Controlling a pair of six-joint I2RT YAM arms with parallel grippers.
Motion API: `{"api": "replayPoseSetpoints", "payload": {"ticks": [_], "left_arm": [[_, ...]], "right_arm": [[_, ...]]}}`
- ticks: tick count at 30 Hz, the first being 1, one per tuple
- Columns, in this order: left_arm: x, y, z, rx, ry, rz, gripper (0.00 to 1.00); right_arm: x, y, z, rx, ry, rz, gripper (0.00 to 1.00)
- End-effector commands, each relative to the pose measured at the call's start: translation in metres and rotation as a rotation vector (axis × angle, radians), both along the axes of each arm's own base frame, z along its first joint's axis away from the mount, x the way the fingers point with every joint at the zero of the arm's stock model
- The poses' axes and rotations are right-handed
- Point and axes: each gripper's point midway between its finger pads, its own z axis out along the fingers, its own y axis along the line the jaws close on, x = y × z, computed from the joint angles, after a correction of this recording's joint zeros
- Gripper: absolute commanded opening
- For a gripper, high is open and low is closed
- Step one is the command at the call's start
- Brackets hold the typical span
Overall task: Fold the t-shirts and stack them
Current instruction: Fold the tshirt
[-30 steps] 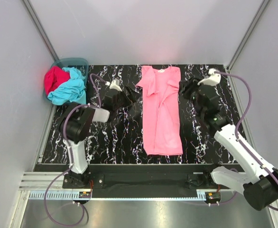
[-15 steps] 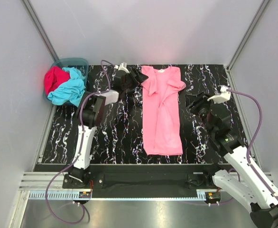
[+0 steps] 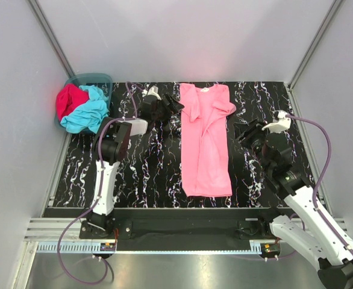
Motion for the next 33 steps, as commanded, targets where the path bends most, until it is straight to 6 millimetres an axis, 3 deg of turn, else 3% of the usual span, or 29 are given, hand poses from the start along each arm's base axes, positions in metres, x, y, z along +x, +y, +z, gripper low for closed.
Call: {"api": "replayPoseSetpoints", "payload": {"ticks": [1,15,23,26,29,33], "left_arm": [[0.002,0.008,0.011,0.02,-0.03,0.016,0.9],[0.036,0.0,0.018,0.026,-0.017,0.023,0.9],[0.045,-0.002,0.013,0.024,-0.007,0.016,0.86],[0.043,-0.002,0.012,0.022,-0.01,0.01,0.79],[0.042,-0.004,0.015,0.013,-0.019,0.001,0.62],[0.041,-0.009,0.02,-0.022,-0.037,-0.02,0.33]], "right_arm": [[-0.007,0.001,0.011,0.028,-0.033,0.016,0.49],[-0.021,-0.003,0.02,0.029,-0.065,0.033,0.49],[-0.037,-0.006,0.046,0.071,-0.142,0.06,0.48],[-0.04,-0.005,0.05,0.083,-0.15,0.072,0.47],[-0.041,-0.005,0.048,0.083,-0.15,0.077,0.47],[-0.043,-0.004,0.048,0.086,-0.152,0.082,0.46]]}}
